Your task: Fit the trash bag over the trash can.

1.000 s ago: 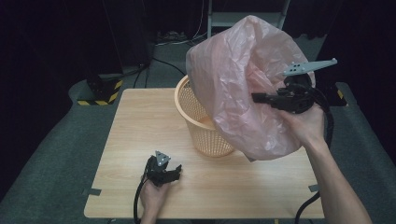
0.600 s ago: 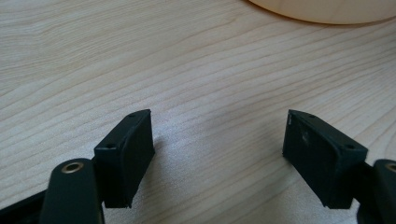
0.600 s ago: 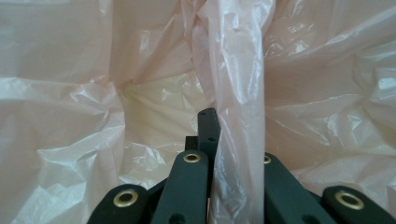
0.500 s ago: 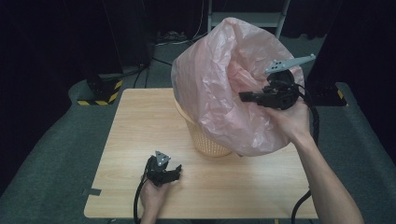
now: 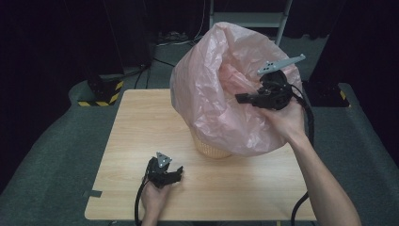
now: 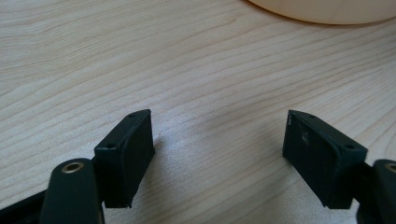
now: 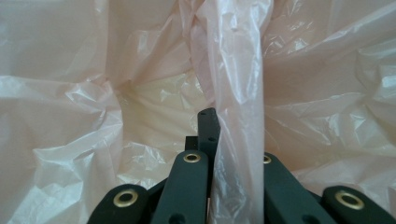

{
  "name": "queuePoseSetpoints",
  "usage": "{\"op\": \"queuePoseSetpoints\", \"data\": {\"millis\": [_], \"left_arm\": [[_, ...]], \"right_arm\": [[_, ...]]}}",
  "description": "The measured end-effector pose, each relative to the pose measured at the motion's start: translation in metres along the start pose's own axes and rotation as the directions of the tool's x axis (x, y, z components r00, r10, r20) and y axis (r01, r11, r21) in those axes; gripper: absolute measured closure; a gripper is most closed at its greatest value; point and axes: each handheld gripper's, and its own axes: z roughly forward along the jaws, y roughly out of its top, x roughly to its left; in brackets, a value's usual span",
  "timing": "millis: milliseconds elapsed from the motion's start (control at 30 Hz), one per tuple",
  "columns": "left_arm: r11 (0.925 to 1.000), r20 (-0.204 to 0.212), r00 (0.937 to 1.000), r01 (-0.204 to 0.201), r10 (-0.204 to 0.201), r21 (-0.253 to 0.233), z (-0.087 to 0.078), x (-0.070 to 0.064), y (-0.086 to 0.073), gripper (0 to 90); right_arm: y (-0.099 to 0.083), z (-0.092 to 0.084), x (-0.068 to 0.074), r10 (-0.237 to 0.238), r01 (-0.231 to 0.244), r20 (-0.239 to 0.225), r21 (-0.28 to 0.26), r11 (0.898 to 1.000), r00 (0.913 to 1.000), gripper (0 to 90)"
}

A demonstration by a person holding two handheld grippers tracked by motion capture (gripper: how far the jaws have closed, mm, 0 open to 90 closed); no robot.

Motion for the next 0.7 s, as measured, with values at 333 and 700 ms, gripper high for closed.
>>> {"op": "queuePoseSetpoints", "data": {"millis": [333,700], "left_arm": [[1.0000,0.000,1.0000,0.000,0.000,0.000,0.000,0.000,0.000,24.9],[1.0000,0.000,1.0000,0.000,0.000,0.001,0.000,0.000,0.000,24.9]], "right_arm": [[0.000,0.006,0.000,0.007,-0.006,-0.006,0.017,1.000,1.0000,89.4],[-0.006,0.014,-0.004,0.029,-0.029,-0.002,0.038,0.999,0.9996,89.4]]}}
